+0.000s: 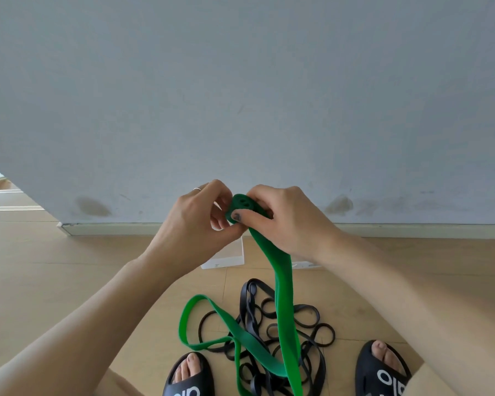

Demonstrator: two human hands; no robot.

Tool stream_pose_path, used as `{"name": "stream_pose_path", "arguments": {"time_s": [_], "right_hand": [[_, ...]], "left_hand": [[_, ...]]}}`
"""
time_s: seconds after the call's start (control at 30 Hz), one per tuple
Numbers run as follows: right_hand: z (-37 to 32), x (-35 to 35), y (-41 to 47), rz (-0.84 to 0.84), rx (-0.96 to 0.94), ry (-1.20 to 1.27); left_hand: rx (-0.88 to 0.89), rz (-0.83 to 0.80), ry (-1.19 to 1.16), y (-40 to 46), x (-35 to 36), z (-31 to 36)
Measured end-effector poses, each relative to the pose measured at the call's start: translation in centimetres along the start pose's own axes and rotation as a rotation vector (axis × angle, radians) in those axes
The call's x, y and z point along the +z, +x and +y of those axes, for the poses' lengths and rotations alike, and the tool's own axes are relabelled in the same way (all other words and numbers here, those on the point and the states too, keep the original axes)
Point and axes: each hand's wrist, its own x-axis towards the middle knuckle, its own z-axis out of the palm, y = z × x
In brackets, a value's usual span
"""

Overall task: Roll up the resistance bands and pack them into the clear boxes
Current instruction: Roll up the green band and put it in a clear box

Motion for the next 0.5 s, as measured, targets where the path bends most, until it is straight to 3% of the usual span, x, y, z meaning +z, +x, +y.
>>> {"name": "stream_pose_path", "arguments": {"time_s": [0.1, 0.17, 0.2, 0.27, 0.37, 0.5], "right_hand": [[0.4, 0.0, -0.2, -0.034, -0.138, -0.201], [0.6, 0.3, -0.3, -0.036, -0.257, -0.282], [0.6, 0.5, -0.4, -0.034, -0.32, -0.293], [0.4, 0.8, -0.6, -0.034, -0.404, -0.298], [0.2, 1.1, -0.6, 0.006, -0.421, -0.283], [0.0, 1.4, -0.8, 0.073, -0.338, -0.205]], "left_hand": [[-0.348, -0.32, -0.367, 0.7, -0.8, -0.7], [-0.551, -0.403, -0.719, 1.0, -1.5, -1.4], [-0.567, -0.424, -0.798, 1.1, -1.8, -1.5], [-0.488, -0.474, -0.682, 0.8, -1.9, -1.4], [-0.354, -0.389, -0.426, 0.6, -1.6, -1.2], [-0.25, -0.308, -0.245, 0.6, -1.5, -1.1]]}}
